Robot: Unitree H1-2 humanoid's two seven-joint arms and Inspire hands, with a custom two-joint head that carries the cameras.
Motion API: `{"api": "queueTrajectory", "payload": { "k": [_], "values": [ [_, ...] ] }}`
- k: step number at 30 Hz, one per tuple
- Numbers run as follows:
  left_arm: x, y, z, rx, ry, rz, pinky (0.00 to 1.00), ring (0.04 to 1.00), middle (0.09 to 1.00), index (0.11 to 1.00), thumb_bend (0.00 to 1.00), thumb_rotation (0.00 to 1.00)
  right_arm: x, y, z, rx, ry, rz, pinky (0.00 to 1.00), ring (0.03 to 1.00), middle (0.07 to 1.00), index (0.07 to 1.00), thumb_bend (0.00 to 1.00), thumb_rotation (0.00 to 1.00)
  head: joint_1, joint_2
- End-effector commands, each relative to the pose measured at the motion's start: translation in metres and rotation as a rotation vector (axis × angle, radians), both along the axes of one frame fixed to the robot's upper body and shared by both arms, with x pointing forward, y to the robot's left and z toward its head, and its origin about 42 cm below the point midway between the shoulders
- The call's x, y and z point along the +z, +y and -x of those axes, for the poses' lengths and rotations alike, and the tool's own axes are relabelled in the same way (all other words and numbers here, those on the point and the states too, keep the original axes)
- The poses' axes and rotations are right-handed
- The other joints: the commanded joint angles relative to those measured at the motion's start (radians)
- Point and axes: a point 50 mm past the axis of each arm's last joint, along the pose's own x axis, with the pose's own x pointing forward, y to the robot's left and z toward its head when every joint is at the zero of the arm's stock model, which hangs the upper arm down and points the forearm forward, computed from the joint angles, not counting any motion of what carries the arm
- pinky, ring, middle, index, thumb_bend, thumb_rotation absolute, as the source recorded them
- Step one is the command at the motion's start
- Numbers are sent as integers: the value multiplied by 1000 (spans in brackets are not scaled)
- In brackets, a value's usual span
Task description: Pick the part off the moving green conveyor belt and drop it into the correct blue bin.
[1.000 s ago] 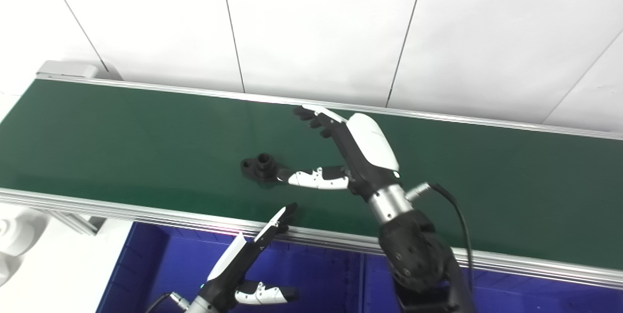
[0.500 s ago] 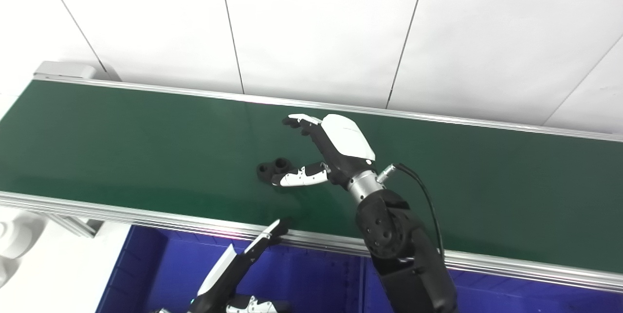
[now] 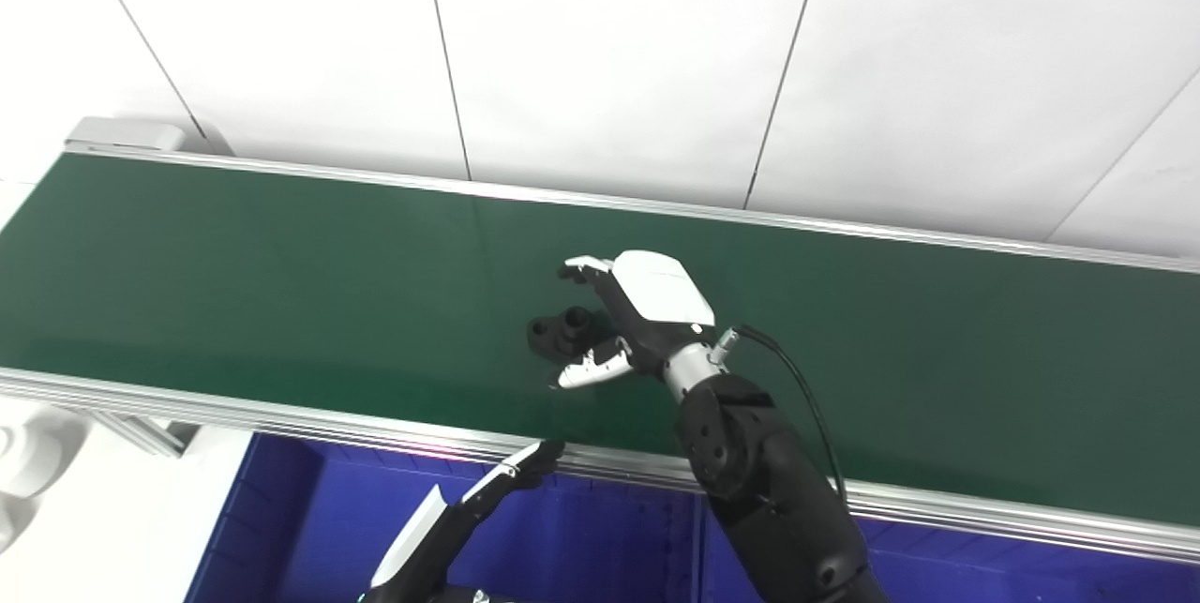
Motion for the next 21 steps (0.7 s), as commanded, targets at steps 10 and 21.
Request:
{"api": "queueTrajectory", "payload": {
  "k": [10,21],
  "values": [
    [16,7,-3,9,-79,49,834,875,897,897,659,531,-10,-18,8,44,-91,151,666,724,756,760,790,86,-51,21],
    [20,13,-5,23,-103,37,811,859,884,889,672,553,-14,-47,10,25,-123,214,292,366,437,546,526,0,-91,43]
  ]
}}
